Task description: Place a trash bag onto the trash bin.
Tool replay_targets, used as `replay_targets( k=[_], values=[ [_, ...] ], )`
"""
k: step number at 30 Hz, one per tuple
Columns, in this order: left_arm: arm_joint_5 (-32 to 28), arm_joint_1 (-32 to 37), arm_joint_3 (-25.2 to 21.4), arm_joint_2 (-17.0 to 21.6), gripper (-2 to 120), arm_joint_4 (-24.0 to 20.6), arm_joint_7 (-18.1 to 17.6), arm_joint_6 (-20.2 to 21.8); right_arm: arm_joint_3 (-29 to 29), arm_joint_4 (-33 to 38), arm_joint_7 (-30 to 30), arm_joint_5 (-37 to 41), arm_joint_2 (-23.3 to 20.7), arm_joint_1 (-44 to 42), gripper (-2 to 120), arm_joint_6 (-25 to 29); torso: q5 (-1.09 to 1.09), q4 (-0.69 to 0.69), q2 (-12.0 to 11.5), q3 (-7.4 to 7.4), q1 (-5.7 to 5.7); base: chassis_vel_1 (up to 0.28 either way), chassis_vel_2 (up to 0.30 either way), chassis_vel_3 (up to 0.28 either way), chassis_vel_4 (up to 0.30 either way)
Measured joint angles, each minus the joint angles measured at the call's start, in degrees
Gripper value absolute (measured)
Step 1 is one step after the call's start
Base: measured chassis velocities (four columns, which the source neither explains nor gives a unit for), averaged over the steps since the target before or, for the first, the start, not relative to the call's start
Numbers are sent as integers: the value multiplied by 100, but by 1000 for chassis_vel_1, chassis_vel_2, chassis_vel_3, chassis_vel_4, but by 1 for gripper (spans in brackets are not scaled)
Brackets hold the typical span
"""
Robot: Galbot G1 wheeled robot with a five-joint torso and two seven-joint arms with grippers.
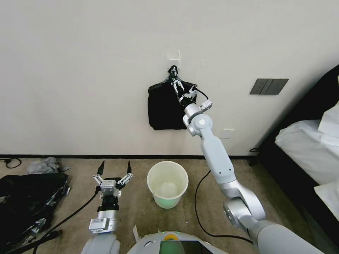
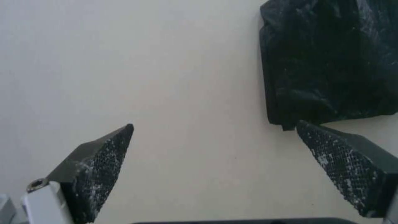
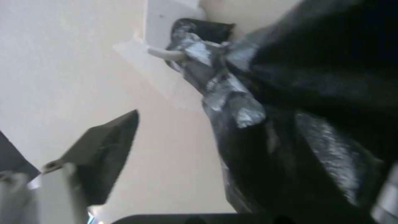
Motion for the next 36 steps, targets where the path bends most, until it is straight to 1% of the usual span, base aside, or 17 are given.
replay_targets(
  k=[4,22,23,24,25,28,29,32,33,36],
  values=[
    [6,16,-7,-9,100,-32,0,-3,-48,-88,-46,13,-9,111,100,-12,0,0,0,0,0,0,0,0,0],
    [14,65,-28,-52,100,-132,-1,-12,-94,-198,-124,104,14,297,98,-27,0,0,0,0,0,0,0,0,0],
    [15,65,-28,-52,100,-133,-1,-12,-97,-202,-126,107,14,303,96,-27,1,0,0,0,0,0,0,0,0],
    [18,64,-24,-58,100,-138,-1,-12,-98,-218,-129,112,14,308,90,-28,0,0,0,0,0,0,0,0,0],
    [18,64,-24,-58,100,-138,-1,-12,-98,-218,-129,112,14,308,90,-28,0,0,0,0,0,0,0,0,0],
    [31,65,-15,-69,100,-142,-1,-12,-98,-269,-139,116,14,323,76,-28,0,0,0,0,0,0,0,0,0],
    [31,65,-15,-69,100,-142,-1,-12,-98,-269,-139,116,14,323,76,-28,0,0,0,0,0,0,0,0,0],
    [35,65,-17,-68,100,-150,-1,-12,-98,-298,-152,121,0,338,62,-28,0,0,0,0,0,0,0,0,0],
    [35,65,-17,-68,100,-150,-1,-12,-98,-298,-152,121,0,338,62,-28,0,0,0,0,0,0,0,0,0],
    [36,69,-21,-67,100,-159,-2,-10,-97,-335,-157,134,-7,346,48,-28,0,0,0,0,0,0,0,0,0]
  ],
)
